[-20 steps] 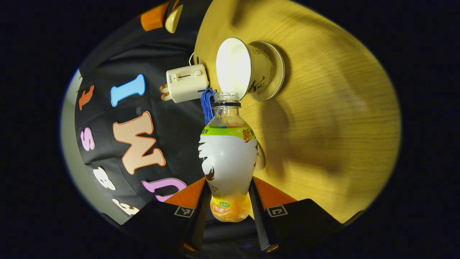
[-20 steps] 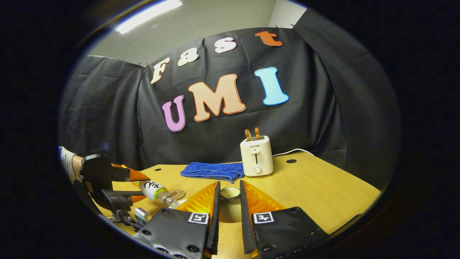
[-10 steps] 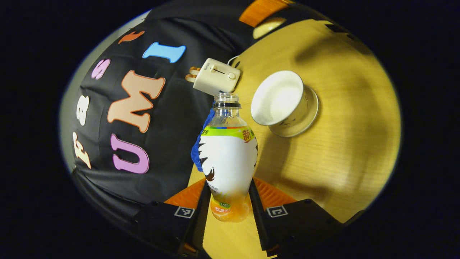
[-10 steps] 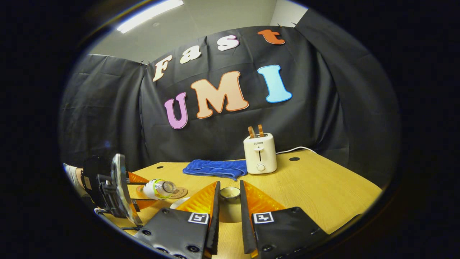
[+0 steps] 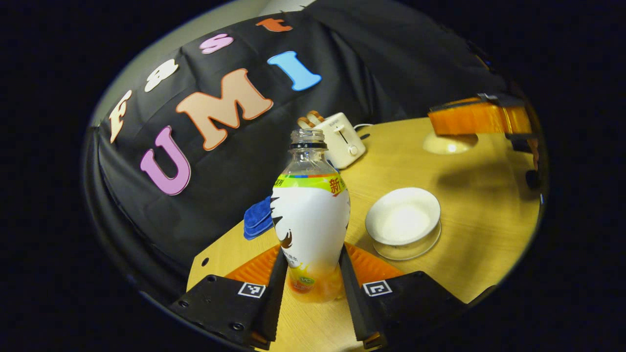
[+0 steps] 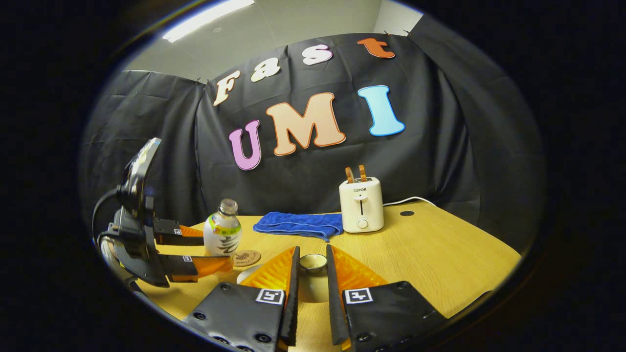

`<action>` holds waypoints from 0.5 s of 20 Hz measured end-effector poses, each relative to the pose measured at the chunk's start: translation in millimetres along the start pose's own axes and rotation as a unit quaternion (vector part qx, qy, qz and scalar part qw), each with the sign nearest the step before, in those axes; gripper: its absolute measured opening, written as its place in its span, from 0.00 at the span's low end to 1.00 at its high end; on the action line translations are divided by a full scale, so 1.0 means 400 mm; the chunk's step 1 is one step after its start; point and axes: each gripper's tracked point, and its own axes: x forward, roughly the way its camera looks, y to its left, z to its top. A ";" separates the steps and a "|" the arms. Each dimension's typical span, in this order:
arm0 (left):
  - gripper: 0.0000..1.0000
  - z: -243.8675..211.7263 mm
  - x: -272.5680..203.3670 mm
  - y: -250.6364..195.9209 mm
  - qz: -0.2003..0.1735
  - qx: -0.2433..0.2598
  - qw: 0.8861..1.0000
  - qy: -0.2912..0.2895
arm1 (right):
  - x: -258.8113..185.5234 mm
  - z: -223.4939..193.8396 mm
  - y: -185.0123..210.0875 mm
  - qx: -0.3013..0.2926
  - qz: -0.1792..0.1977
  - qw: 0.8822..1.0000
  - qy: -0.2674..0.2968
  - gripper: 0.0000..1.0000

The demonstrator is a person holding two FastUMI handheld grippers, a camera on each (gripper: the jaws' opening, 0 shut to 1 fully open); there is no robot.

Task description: Open the teacup lid with one hand, grasp the water bottle and pour water into the teacup with the other hand; after pouring, place the water bottle on the coaster and then close the teacup lid.

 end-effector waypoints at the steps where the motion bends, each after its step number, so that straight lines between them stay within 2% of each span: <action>1: 0.57 0.008 0.004 0.014 0.006 -0.027 1.000 -0.008 | 0.002 -0.001 0.001 0.000 0.000 1.000 0.000 0.31; 3: 0.57 0.024 0.017 0.034 0.010 -0.090 0.996 -0.027 | 0.002 -0.002 0.002 0.000 0.000 1.000 0.000 0.28; 5: 0.57 0.033 0.025 0.069 0.021 -0.147 0.988 -0.042 | 0.002 -0.004 0.000 -0.001 0.000 1.000 0.000 0.31; 6: 0.57 0.031 0.035 0.082 0.029 -0.174 0.983 -0.048 | 0.004 -0.006 0.001 0.000 0.000 1.000 0.002 0.29; 10: 0.57 0.031 0.071 0.157 0.078 -0.223 0.969 -0.072 | 0.009 -0.015 0.004 0.001 0.001 1.000 0.006 0.30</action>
